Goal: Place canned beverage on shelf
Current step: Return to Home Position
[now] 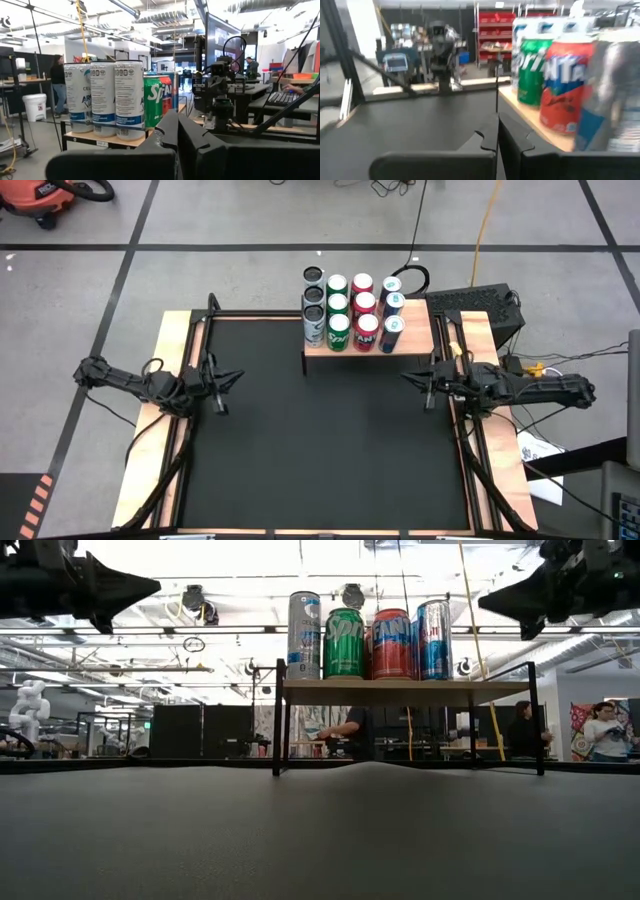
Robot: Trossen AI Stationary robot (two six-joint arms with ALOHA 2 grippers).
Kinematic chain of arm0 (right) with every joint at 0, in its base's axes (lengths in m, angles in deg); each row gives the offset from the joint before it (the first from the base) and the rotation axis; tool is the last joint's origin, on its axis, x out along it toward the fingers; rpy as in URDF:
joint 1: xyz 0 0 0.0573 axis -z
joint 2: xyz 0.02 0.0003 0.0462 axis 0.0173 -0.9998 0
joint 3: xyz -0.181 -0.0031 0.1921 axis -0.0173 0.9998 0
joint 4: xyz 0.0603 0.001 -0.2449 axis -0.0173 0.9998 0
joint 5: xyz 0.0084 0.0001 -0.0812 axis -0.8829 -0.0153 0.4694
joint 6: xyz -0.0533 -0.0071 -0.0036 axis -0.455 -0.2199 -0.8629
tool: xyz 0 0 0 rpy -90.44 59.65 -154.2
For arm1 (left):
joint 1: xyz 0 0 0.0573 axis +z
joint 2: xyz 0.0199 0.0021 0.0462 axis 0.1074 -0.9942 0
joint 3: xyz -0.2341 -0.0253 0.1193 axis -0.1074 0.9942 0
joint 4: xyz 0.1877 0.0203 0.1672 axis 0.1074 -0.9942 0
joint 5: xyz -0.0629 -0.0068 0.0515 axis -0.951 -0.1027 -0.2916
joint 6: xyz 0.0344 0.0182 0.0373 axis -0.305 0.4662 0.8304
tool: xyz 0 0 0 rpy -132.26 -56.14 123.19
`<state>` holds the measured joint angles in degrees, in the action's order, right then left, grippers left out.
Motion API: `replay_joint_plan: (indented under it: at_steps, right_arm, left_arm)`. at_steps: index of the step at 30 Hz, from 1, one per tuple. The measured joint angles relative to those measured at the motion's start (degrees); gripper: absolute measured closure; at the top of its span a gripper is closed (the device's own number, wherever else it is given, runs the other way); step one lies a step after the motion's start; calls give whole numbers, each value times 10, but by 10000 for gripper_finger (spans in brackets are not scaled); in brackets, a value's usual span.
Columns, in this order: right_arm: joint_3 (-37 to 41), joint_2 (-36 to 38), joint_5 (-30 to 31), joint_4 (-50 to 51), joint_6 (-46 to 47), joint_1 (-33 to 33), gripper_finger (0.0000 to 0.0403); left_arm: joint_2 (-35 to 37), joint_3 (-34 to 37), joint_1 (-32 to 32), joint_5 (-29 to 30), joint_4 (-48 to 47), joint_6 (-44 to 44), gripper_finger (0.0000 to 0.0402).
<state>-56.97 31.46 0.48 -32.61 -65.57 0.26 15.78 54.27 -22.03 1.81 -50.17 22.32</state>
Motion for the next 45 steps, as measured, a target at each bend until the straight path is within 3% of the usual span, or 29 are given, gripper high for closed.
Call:
replay_joint_plan:
  at_steps: [11, 22, 33, 45]
  right_arm:
    - [40, 101, -8, 26, 16, -1, 403]
    - [113, 117, -11, -53, 51, -1, 403]
    - [116, 116, -9, -44, 61, -1, 403]
    - [117, 116, -10, -8, 100, -1, 403]
  left_arm:
    - [109, 0, 0, -10, -112, -37, 401]
    - [110, 1, 0, -14, -116, -38, 401]
    - [110, 1, -1, -14, -184, -96, 401]
    - [110, 1, -1, -14, -206, -103, 401]
